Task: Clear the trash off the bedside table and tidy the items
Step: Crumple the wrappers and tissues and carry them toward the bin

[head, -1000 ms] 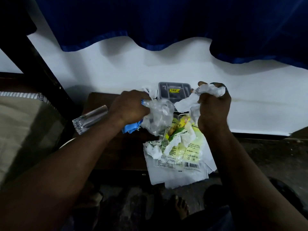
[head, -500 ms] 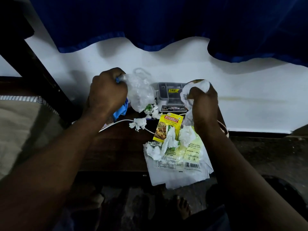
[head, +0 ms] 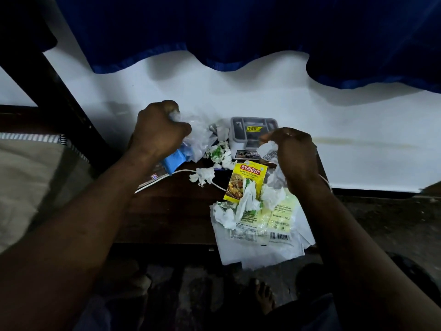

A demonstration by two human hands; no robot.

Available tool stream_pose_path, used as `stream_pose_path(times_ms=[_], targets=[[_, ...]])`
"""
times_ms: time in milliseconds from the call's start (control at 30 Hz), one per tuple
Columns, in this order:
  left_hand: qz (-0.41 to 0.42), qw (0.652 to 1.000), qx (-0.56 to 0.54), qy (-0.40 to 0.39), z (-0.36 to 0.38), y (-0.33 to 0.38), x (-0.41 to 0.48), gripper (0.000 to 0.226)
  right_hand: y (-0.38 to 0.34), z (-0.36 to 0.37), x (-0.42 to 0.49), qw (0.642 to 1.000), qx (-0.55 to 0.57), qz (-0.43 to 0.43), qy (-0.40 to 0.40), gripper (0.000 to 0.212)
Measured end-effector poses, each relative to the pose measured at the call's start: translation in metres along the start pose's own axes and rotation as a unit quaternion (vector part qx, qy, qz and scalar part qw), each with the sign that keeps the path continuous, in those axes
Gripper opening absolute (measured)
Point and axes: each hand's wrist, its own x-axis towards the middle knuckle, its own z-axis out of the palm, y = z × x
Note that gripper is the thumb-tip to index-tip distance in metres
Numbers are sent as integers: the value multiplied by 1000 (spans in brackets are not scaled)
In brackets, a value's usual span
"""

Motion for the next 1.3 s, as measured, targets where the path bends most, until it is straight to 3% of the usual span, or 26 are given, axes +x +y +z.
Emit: stream_pose_path(times_ms=[200,333,433,567,767,867,1000,1300], targets=[[75,997,19,13,3,6,-11,38,8,-4,4,998,-51,-27,5,17],[82,993,81,11,10,17,-14,36,14,-7,6,997,-60,-49,1,16],[87,988,128,-12,20,20,-20,20,14,-8,5,989,-114,-90,-19,14],[120,973,188,-66,43,17,-30,36,12,-9,4,976,-153,-157,19,8],[97,952,226,-184,83,11,-32,19,22,-14,13,983,-156,-99,21,12],[48,946,215,-236,97,4,-31,27,28,-18,14,982,-161,-94,20,9],[36,936,244,-253,112,-6,-28,44,33,-30,13,979,-173,-103,23,6],[92,924,290,-233,133,6,-29,30,41,-44,12,979,-179,-100,5,26]])
